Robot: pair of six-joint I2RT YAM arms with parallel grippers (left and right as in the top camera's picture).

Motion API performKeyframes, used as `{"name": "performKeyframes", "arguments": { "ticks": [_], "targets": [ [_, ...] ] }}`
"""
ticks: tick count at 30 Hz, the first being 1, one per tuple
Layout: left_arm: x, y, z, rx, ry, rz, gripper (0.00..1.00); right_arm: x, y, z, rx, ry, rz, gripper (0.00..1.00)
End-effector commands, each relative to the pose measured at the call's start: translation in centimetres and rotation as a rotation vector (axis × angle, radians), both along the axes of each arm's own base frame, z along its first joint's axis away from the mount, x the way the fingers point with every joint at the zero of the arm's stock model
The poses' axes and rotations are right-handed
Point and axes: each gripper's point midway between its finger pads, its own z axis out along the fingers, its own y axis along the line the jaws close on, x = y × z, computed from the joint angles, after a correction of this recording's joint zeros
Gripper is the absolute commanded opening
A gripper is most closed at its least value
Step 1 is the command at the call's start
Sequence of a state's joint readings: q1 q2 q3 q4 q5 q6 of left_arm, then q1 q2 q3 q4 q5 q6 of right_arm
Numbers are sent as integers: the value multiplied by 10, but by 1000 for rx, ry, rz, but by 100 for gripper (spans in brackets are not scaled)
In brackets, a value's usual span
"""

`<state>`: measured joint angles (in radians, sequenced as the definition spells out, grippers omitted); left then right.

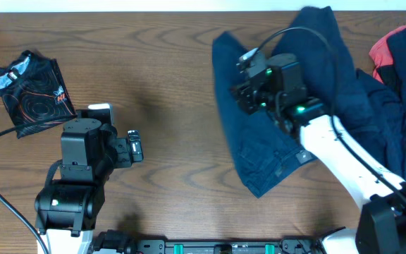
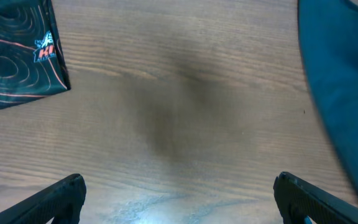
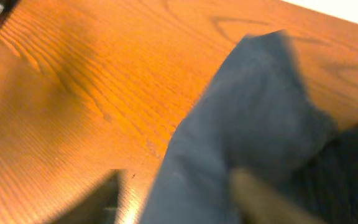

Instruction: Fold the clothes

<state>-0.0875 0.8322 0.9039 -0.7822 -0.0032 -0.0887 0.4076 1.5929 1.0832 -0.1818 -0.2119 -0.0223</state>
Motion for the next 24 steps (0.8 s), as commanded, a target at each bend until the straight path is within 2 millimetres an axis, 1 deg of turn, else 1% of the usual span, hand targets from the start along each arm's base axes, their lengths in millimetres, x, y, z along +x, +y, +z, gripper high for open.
{"name": "performKeyframes", "arguments": {
  "ticks": [1,3,5,8,10,11,13,16,19,21,24],
  "targets": [
    [3,0,11,-4,-33,-1,98,18,-31,14,-21,-34,-204,82],
    [3,-2,12,-13,-34,-9,98,20,-60,24,-46,-43,-304,88],
    [4,-9,12,-40,-36,-38,98,16,-93,34,-81,-45,-393,91],
    [6,-31,10,-136,-23,-121,99,5,-141,45,-116,-26,-507,96],
    [6,-44,0,-230,26,-130,99,-6,-177,47,-134,7,-585,98],
    [5,-50,-7,-275,63,-130,99,-12,-190,47,-136,29,-612,99],
    [4,-64,-25,-365,157,-128,99,-25,-215,44,-137,78,-665,99],
    [0,-88,-53,-470,317,-130,99,-40,-242,40,-131,135,-727,99],
    [-6,-114,-81,-515,476,-135,99,-48,-261,35,-139,171,-779,99],
    [-10,-131,-101,-518,570,-129,99,-52,-268,33,-141,187,-800,99],
    [-18,-161,-127,-516,685,-120,99,-56,-273,30,-145,206,-815,99]
  ]
}}
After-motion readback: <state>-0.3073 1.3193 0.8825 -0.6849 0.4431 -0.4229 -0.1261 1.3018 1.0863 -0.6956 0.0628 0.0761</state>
